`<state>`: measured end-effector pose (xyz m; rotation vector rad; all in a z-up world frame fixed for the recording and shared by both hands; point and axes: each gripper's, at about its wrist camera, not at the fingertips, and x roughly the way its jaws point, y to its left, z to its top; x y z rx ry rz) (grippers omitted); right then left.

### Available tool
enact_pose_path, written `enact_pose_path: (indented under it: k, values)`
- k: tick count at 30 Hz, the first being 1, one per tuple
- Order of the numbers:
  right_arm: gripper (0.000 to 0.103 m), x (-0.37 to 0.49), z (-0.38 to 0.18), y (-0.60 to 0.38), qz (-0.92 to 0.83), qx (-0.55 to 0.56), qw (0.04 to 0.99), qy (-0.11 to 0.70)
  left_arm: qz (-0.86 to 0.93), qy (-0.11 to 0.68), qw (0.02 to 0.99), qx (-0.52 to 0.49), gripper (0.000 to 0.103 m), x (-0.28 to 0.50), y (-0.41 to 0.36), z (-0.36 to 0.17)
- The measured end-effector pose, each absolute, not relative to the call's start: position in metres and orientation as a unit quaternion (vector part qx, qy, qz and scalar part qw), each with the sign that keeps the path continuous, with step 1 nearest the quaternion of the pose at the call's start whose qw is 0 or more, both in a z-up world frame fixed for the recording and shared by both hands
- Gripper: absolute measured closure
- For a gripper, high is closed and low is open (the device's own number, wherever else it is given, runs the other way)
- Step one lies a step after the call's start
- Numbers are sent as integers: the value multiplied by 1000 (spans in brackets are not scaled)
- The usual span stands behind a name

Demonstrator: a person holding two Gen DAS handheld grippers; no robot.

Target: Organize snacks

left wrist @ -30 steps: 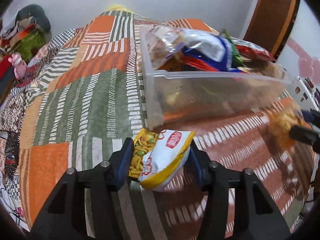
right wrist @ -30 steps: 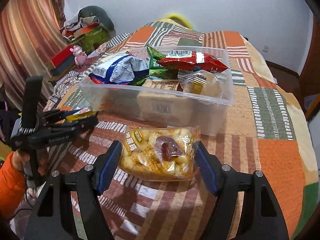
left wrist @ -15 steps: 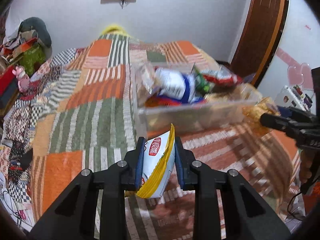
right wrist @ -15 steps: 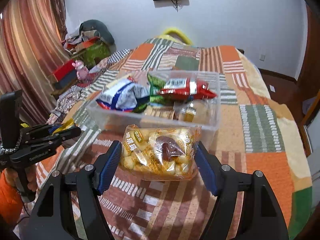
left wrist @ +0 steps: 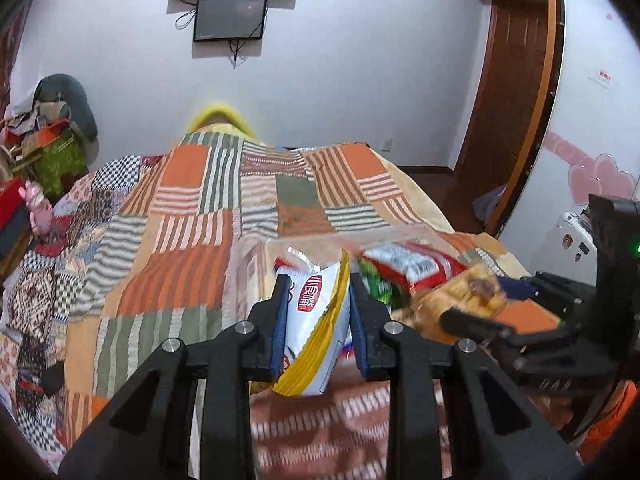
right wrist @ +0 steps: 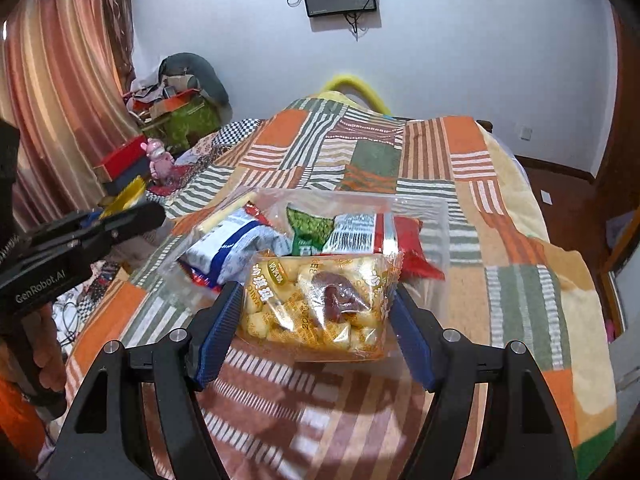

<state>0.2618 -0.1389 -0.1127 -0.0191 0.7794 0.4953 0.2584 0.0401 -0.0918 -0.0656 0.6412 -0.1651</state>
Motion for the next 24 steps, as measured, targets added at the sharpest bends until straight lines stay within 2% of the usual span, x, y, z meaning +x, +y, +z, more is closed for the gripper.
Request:
enact_pose_path:
  k: [6,9,11,14,17,18,24]
  values:
    - [35,279,-120,-127,238,-19,896,373,-72,329,941,-34,76,302,34,-107]
    - [48,286,-127,-123,242,-23,890,386,-69,341,937,-32,76,320,31,-120]
    - [48,290,-131,-124,252,-9,885,392,-76,347,934,-36,74,325,29,-126]
    - [47,289,-130,-127,256,-2,882,396,-84,358,929,-41,64,327,27,-132]
    - [47,284,-126,-129,253,-7,884,393,-92,370,923,-49,43,328,28,-134]
    - [47,281,-122,-129,250,-12,886,390,-92,371,923,-54,40,325,30,-133]
    - [46,268,-99,-139,247,-14,897,366,-96,354,928,-68,39,290,41,-110]
